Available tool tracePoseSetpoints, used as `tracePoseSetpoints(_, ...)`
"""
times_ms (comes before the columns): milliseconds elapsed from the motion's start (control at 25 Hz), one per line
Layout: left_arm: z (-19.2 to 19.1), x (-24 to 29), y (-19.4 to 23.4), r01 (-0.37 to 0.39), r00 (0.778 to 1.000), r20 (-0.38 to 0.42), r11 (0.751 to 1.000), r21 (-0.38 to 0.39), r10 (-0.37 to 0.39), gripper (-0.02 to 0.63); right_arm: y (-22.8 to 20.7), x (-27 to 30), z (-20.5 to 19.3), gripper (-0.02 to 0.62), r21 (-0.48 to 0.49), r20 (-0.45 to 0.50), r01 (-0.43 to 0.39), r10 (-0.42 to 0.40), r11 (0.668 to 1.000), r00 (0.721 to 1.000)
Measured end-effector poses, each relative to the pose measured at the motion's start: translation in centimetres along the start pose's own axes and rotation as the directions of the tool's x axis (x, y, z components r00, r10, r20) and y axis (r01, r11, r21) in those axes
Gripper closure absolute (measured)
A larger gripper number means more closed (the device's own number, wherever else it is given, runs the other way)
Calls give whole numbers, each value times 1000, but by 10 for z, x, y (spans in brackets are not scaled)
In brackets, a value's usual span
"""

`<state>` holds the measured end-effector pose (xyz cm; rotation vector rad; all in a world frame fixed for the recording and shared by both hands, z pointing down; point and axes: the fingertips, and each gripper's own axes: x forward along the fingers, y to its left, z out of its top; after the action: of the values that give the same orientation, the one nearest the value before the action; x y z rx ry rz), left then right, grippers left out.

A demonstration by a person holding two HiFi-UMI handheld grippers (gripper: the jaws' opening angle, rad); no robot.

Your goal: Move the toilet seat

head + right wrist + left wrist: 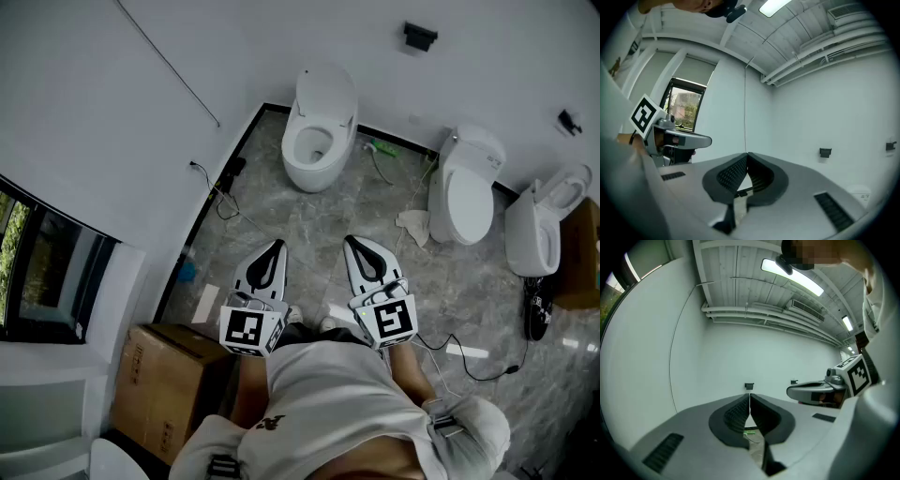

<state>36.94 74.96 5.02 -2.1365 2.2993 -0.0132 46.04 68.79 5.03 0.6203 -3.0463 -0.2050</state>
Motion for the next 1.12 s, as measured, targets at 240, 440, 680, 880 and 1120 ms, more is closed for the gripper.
tracePoseSetpoints(240, -2, 6, -3, -20, 1000, -6, 1000, -1, 20, 581, -7, -1, 2, 574, 19, 33, -3, 2, 1000, 999)
tracePoseSetpoints(440, -2, 11, 2, -34, 999, -10, 999, 2, 34, 581, -9, 8, -5, 574, 21, 19, -8, 8, 1000, 1000)
tracePoseSetpoints(680, 1, 27, 24, -29, 1000, -7, 999, 14, 29, 581, -15, 35, -7, 574, 12, 5, -6, 6, 1000, 1000)
tracePoseSetpoints(880, 1, 48, 57, -15, 1000, 4, 1000, 13, 14, 581, -19, 72, -6, 574, 0, 1, 12, -12, 1000, 1000)
tracePoseSetpoints(1120, 1, 75, 105, 13, 1000, 10, 1000, 20, -14, 581, -18, 123, -5, 574, -13, -5, 40, -40, 999, 999)
